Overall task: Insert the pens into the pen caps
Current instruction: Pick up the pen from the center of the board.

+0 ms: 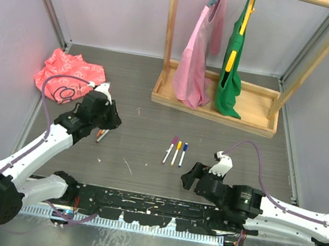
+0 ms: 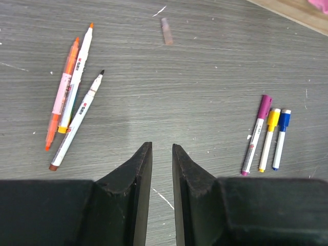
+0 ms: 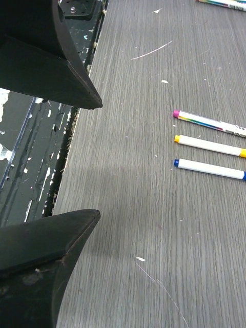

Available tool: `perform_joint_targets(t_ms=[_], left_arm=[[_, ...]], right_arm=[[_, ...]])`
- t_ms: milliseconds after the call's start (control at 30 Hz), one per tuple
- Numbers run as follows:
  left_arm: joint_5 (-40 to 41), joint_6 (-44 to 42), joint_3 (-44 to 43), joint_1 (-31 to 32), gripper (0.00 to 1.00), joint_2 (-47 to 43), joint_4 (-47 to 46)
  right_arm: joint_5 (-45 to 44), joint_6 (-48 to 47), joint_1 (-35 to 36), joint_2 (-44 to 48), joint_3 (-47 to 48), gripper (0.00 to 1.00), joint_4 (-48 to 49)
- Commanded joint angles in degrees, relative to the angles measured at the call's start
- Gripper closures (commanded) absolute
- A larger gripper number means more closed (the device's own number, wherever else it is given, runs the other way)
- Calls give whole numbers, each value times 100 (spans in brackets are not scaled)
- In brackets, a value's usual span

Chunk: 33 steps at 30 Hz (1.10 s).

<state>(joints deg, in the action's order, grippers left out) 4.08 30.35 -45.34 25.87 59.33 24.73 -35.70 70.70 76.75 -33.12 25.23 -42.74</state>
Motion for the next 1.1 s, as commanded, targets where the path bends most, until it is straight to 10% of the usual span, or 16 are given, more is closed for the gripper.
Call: perform_joint_targets(t_ms=[0, 1067], left_arm=[[-504, -171, 19, -262, 77, 102, 20], [477, -486, -260, -995, 66, 2318, 204]], right_arm=[[-51, 18, 11, -125, 47, 16, 294], [61, -133, 7, -203, 35, 16, 407]])
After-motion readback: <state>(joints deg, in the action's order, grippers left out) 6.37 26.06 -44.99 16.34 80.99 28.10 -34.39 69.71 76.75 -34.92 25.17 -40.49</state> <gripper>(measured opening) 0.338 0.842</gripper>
